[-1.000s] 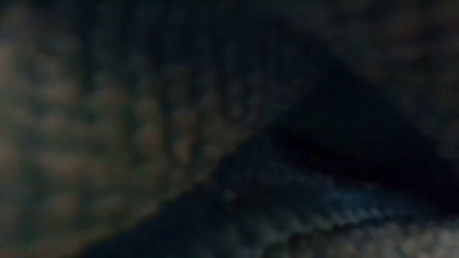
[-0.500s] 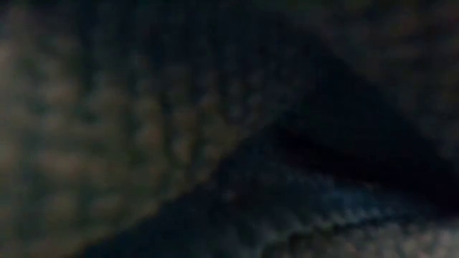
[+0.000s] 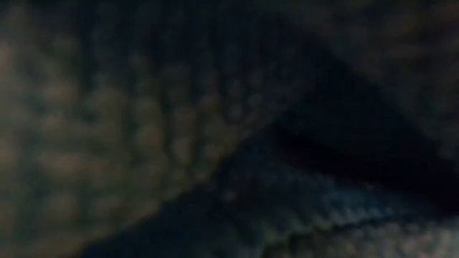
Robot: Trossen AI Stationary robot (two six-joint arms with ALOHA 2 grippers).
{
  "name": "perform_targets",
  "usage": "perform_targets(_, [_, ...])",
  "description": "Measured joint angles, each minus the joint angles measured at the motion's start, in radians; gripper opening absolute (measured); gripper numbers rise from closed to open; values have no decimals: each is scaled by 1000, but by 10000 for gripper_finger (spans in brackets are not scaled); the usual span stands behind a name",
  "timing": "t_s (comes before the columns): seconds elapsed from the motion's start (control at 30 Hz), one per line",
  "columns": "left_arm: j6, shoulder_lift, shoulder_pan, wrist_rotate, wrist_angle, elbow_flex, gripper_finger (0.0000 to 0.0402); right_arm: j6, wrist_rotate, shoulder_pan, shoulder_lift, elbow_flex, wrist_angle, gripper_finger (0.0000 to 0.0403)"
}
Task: Sort microfiber towel by color & place in baskets
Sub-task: Put the yellow towel into the top transparent bin
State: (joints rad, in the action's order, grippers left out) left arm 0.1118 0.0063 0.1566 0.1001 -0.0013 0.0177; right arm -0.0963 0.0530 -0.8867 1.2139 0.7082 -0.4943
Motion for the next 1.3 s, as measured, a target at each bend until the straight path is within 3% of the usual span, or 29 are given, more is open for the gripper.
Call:
perform_targets(0.77, [0, 0, 0, 0, 0, 0, 221, 13, -10, 29, -431, 2, -97, 185])
perform_targets(1.03, [0, 0, 0, 0, 0, 0, 221, 62, -159, 62, -528, 39, -28, 185])
perform_targets(1.3, [0, 0, 0, 0, 0, 0, 221, 104, -209, 122, -557, 141, -27, 185])
